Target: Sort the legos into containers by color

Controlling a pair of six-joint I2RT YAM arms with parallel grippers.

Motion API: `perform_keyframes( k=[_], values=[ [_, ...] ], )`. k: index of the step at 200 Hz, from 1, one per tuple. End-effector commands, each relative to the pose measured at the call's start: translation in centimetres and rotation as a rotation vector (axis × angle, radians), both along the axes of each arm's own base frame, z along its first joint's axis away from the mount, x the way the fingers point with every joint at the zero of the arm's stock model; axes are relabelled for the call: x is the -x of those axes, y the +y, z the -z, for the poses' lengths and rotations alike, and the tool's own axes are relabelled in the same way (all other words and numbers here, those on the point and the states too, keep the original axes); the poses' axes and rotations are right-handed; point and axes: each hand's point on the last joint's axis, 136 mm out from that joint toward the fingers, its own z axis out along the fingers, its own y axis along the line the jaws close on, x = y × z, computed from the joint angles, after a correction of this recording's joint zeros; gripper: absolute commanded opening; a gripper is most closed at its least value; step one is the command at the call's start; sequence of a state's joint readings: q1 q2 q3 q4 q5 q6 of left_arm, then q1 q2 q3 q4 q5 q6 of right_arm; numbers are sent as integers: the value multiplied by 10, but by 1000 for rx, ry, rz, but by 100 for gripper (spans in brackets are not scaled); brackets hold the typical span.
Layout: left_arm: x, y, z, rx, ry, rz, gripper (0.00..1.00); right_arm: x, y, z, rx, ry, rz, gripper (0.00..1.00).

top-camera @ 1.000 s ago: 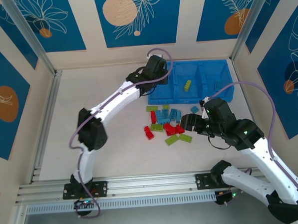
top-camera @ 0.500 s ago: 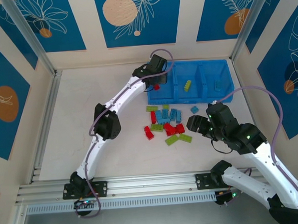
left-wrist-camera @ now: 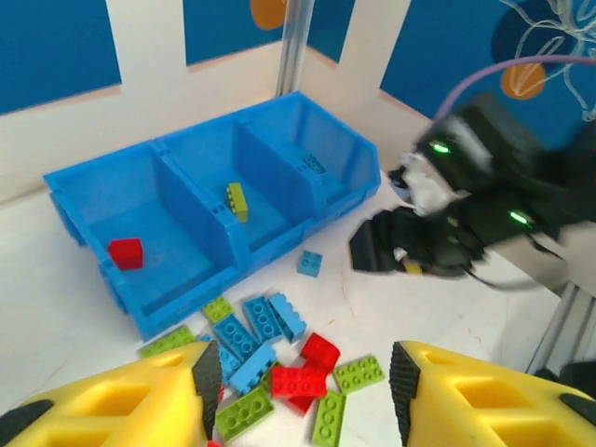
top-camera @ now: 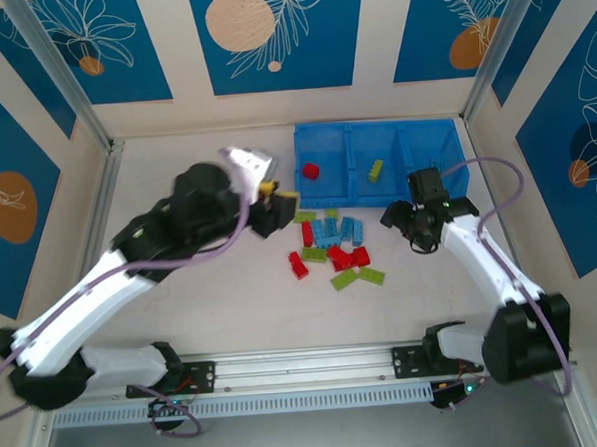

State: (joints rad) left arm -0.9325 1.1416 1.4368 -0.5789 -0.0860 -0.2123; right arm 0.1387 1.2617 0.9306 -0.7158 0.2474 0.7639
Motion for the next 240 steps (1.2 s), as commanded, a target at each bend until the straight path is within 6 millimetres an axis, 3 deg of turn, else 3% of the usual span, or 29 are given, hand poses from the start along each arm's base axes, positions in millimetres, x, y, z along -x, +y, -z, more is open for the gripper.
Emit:
perform_keyframes(
  k=[1,29,63,96,119,155,197,229,240],
  values=[
    [23,24,59,-205,-32,93,56,-41,4,12,-36,-57,-60,77],
    [46,54,90,-293,-127,156,75,-72,9,39,-31,-50,-118,77],
    [56,56,111,-314,-202,229,99,-86,3,67,0,18,-85,78],
    [56,48,129,-338,-256,284,100,-88,-2,80,41,90,-75,75],
    [56,46,137,-356,-268,299,100,-82,-11,88,142,155,-52,65],
    [56,50,139,-375,-275,298,100,-67,-10,99,146,208,-39,49],
    [55,51,141,-378,-277,290,100,-47,-3,88,143,182,-57,35],
    [54,52,143,-387,-277,284,100,-29,-5,50,117,40,-30,32],
    [53,52,143,-385,-278,282,100,-26,-7,26,116,-37,-21,31]
  ],
)
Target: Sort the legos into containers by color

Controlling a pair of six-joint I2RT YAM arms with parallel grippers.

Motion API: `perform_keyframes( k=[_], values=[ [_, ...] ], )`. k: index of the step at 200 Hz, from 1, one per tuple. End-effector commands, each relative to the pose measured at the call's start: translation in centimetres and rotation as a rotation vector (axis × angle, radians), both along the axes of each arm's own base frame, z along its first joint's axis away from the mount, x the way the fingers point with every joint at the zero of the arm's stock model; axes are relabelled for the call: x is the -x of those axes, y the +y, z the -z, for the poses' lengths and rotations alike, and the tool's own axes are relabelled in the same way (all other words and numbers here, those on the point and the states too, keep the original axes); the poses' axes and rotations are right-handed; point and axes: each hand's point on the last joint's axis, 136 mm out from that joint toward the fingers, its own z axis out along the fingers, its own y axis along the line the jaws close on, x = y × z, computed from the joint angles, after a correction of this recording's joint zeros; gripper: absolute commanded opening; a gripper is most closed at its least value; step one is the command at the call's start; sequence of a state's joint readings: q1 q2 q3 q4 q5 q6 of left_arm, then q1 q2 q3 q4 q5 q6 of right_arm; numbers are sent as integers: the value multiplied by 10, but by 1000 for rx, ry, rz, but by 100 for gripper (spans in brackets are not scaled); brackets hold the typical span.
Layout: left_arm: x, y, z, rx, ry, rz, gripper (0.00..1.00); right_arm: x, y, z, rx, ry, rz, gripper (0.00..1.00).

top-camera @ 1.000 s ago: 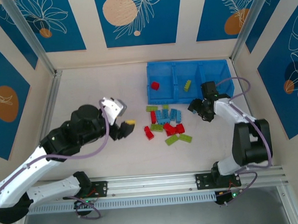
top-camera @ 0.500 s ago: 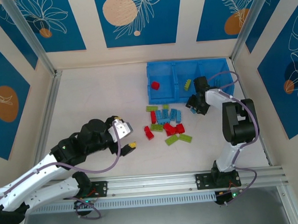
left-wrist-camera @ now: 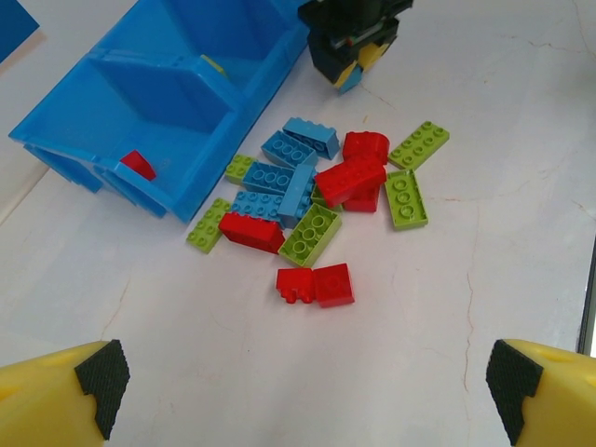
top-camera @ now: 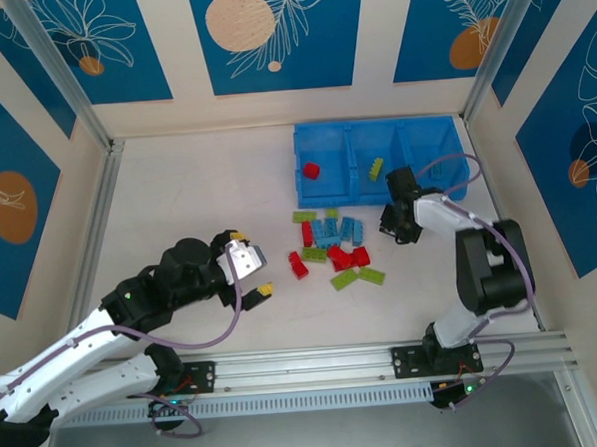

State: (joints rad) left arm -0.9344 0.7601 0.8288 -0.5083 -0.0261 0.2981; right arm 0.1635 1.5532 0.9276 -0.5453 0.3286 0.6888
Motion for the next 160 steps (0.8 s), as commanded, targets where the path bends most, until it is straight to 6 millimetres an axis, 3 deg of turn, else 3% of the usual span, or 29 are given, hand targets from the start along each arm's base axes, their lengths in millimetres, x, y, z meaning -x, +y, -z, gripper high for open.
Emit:
perform_keyframes(
  k=[1,33,58,95,115,137,160],
  values=[
    [0,-1,-2,9,-24,11,100,4,-6,-46,-6,-155,36,31],
    [0,-4,-5,19,-26,17,100,-9,-39,-108,3,-367,102,29],
    [0,-4,-5,21,-25,18,100,-47,-74,-131,-12,-409,141,28],
    [0,-1,-3,15,-23,10,100,-114,-116,-111,-69,-306,183,27],
    [-1,1,-2,3,-36,2,100,-138,-124,-97,-80,-238,193,39],
    [-3,7,4,-29,-47,-13,100,-149,-131,-98,-73,-196,215,57],
    [-2,9,9,-31,-37,-15,100,-140,-130,-116,-61,-197,253,62]
  ],
)
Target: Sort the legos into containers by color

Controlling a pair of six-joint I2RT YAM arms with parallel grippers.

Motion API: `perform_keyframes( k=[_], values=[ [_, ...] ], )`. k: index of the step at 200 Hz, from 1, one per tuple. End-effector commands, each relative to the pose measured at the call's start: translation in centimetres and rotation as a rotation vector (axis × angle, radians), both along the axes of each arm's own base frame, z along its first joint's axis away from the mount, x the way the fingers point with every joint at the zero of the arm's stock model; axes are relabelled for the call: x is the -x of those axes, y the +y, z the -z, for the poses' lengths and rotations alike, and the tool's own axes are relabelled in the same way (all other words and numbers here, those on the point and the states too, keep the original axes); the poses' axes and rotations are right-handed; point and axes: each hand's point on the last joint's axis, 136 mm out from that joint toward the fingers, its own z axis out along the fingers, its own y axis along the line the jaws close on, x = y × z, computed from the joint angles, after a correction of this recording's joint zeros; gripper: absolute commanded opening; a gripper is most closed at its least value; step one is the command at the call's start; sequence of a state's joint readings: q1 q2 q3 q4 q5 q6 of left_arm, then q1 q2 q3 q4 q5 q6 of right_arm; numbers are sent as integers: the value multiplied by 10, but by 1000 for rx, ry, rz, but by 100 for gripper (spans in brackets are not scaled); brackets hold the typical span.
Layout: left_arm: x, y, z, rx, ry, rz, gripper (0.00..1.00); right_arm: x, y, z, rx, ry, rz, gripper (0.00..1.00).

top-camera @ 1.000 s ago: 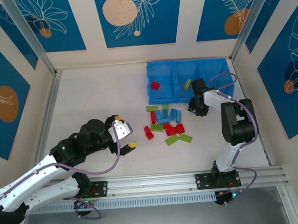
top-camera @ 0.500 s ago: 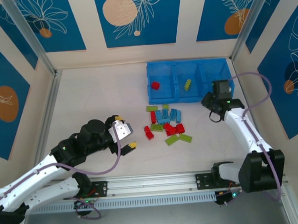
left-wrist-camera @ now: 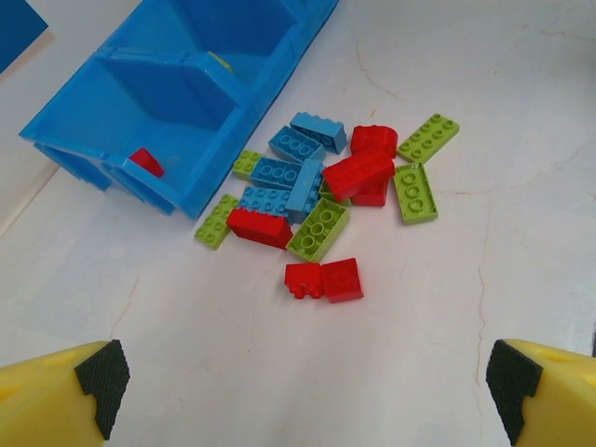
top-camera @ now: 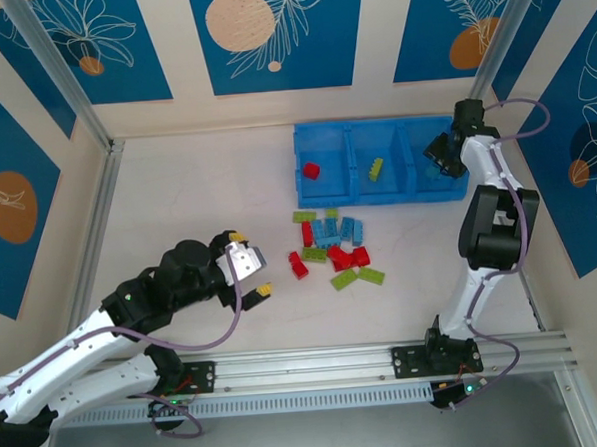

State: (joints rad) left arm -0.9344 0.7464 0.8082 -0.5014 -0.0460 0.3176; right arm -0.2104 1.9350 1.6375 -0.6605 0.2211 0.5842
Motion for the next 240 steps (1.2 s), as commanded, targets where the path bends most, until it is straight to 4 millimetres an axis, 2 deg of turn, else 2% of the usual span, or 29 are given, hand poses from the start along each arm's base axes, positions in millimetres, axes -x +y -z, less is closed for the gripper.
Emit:
perform_keyframes(
  k=[1,13,25,40,46,51,63,87,107,125,147,176,208,240],
  values=[
    [0,6,5,-14,-16,-7,100,19,7,-33,-15,12,19,63],
    [0,6,6,-17,-17,-7,100,30,18,-45,-25,-5,6,63],
    [0,6,7,-21,-20,-7,100,50,39,-56,-29,-13,-43,64],
    [0,6,9,-26,-10,-7,100,85,69,-67,14,-33,-108,65],
    [1,6,10,-26,-5,-7,100,101,83,-63,24,-34,-129,66],
    [1,7,12,-31,-2,-9,100,114,93,-68,28,-62,-146,67],
    [1,7,15,-37,1,-10,100,148,123,-62,15,-76,-185,68],
    [0,7,17,-49,-2,-5,100,211,168,-32,-7,-46,-312,70],
    [1,6,20,-54,3,-1,100,253,187,-8,-28,38,-442,70],
    [0,6,23,-70,6,1,100,277,192,19,-28,147,-483,70],
    [-2,6,29,-94,16,-1,100,287,192,44,3,265,-497,77],
    [0,5,31,-93,33,5,100,275,202,63,20,298,-537,91],
    [-1,8,32,-102,24,-9,100,259,209,81,40,339,-543,92],
    [-3,11,33,-115,20,-22,100,256,208,100,58,406,-507,92]
  ],
)
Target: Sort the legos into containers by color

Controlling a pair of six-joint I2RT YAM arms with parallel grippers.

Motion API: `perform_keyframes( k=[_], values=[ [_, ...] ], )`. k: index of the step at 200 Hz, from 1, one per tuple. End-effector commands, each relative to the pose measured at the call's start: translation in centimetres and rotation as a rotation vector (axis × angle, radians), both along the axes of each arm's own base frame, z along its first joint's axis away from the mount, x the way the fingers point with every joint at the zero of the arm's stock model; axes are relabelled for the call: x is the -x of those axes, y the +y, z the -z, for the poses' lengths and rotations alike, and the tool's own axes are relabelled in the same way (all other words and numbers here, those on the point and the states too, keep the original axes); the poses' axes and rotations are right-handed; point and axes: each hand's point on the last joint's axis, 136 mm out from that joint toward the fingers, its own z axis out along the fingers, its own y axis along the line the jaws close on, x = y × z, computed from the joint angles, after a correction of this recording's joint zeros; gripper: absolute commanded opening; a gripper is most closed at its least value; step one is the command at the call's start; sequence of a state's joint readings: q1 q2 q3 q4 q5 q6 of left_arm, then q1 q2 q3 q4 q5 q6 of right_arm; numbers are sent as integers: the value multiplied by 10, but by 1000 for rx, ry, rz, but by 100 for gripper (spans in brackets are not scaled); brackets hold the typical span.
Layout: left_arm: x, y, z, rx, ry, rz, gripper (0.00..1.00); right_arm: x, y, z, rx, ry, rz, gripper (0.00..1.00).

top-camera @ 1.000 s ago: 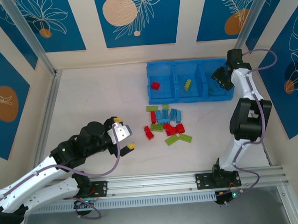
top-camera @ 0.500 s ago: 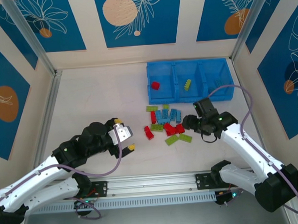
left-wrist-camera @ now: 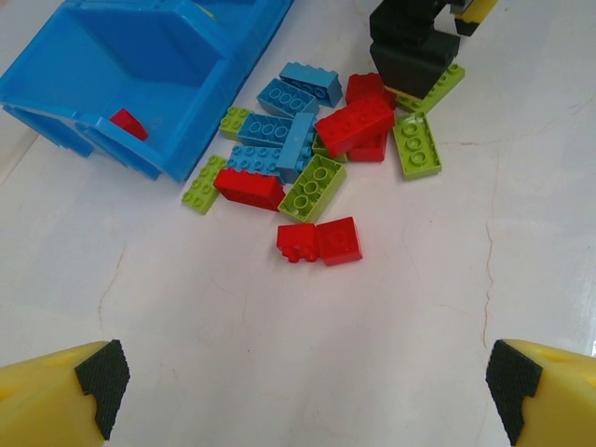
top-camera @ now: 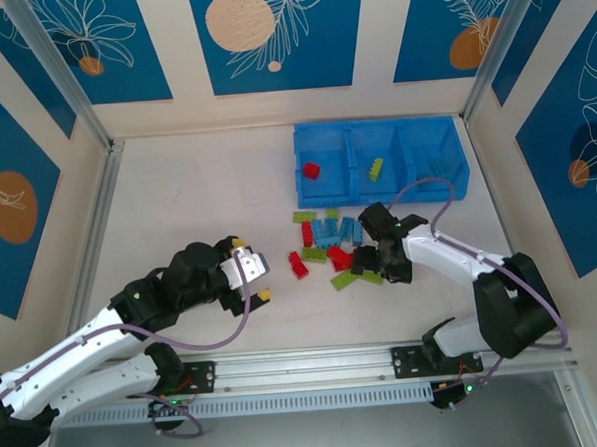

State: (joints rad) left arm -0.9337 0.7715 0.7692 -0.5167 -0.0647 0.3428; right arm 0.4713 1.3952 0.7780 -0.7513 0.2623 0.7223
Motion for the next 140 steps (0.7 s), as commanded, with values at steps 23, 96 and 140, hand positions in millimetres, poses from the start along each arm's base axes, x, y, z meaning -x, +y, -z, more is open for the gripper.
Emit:
perform_keyframes(
  k=[23,96,140],
  values=[
    [-2,8,9,-46,-4,-22,100,-11,6,9,35,9,33,92],
    [-1,8,10,-45,2,-18,100,7,-3,27,131,78,115,76],
    [-2,7,9,-38,2,-18,100,9,-9,5,110,0,165,67]
  ],
)
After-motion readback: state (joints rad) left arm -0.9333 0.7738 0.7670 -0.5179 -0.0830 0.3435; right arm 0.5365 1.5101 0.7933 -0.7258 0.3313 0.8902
